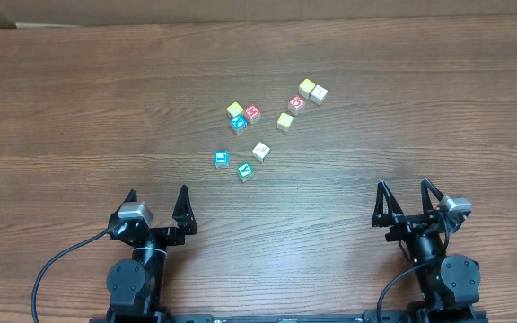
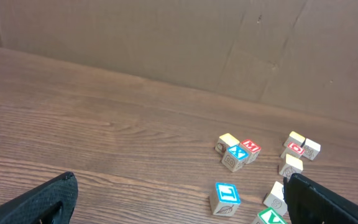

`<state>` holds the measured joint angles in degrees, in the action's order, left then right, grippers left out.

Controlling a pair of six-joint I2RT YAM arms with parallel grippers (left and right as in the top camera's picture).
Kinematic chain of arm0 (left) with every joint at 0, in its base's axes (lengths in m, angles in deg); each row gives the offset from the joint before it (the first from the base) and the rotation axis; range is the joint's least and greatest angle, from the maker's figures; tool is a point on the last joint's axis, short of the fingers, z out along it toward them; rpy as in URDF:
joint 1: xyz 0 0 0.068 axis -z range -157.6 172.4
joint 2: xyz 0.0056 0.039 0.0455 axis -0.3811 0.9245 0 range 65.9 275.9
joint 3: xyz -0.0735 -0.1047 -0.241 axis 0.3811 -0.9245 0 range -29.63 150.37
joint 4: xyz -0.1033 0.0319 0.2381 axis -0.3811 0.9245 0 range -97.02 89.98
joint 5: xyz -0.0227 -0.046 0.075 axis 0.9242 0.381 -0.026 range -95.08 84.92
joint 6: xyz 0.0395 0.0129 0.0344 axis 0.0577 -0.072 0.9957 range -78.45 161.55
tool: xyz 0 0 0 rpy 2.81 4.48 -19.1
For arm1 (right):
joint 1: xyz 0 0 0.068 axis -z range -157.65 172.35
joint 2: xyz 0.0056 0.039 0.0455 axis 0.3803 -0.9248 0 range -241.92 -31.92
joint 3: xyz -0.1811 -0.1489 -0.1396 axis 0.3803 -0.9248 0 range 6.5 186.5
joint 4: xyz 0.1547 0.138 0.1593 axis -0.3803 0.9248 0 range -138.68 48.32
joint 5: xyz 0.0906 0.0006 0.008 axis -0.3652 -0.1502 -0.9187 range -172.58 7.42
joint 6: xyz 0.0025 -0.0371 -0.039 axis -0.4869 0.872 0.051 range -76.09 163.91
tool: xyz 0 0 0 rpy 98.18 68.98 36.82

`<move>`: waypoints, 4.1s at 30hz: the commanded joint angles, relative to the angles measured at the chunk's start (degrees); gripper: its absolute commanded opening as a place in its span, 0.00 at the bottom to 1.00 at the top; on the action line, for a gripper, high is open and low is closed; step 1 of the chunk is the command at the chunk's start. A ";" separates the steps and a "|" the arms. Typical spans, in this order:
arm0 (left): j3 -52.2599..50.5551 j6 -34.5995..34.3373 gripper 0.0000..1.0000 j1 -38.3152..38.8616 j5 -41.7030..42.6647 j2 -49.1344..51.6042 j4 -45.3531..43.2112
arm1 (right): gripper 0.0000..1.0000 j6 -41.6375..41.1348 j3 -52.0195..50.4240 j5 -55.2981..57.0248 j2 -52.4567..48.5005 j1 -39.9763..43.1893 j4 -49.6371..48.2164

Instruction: Flip 5 blocks

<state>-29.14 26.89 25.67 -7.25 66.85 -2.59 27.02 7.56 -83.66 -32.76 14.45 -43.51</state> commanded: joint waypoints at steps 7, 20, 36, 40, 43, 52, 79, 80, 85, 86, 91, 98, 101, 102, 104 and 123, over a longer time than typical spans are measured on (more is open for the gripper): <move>-0.22 0.92 1.00 -0.35 0.31 -0.70 -0.17 | 1.00 0.63 -0.61 -0.09 0.68 0.22 -0.39; -0.22 0.72 1.00 -0.35 0.31 -0.70 -0.17 | 1.00 0.63 -0.61 -0.11 0.68 0.20 -0.39; -0.22 0.72 1.00 -0.35 0.31 -0.70 -0.17 | 1.00 0.63 -0.61 -0.11 0.68 0.22 -0.39; -0.22 0.72 1.00 -0.35 0.31 -0.70 -0.17 | 1.00 0.63 -0.61 -0.11 0.68 0.22 -0.39; -0.22 0.72 1.00 -0.35 0.31 -0.70 -0.17 | 1.00 0.63 -0.61 -0.11 0.68 0.22 -0.39; -0.22 0.72 1.00 -0.35 0.31 -0.70 -0.20 | 1.00 0.63 -0.61 -0.11 0.68 0.22 -0.42; 15.15 0.96 1.00 -0.24 14.38 20.70 4.85 | 1.00 0.46 18.08 -12.57 -17.51 0.20 12.46; 17.33 0.96 1.00 -0.24 15.08 23.21 5.86 | 1.00 0.46 20.41 -13.73 -20.39 0.20 13.51; 33.22 0.96 1.00 -0.20 19.50 40.15 19.45 | 1.00 0.44 35.82 -23.78 -38.14 0.20 23.32; 37.70 0.98 1.00 -0.09 20.57 44.59 24.44 | 1.00 0.46 39.71 -26.36 -42.29 0.20 26.64; 59.06 3.23 1.00 2.91 21.68 65.61 50.86 | 1.00 2.58 60.11 -31.12 -63.12 -0.87 50.64; 67.91 2.75 1.00 5.77 21.73 81.09 57.72 | 1.00 4.94 70.20 -30.56 -79.91 -4.13 68.78; 67.91 -1.20 1.00 5.77 21.73 85.11 57.00 | 1.00 4.94 70.20 -30.36 -82.90 -4.37 69.29; 67.91 -1.97 1.00 5.77 21.68 86.20 56.76 | 1.00 4.92 70.20 -30.62 -83.76 -4.35 69.02; 67.91 -2.12 1.00 5.77 21.79 88.94 56.57 | 1.00 4.94 70.20 -30.73 -85.37 -4.37 68.98; 68.63 -12.00 0.65 7.91 13.73 98.86 39.89 | 0.92 3.58 70.14 -17.40 -86.31 -8.24 62.47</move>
<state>37.83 17.82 32.23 11.13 164.50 37.91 31.72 76.28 -105.65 -119.31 7.22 19.70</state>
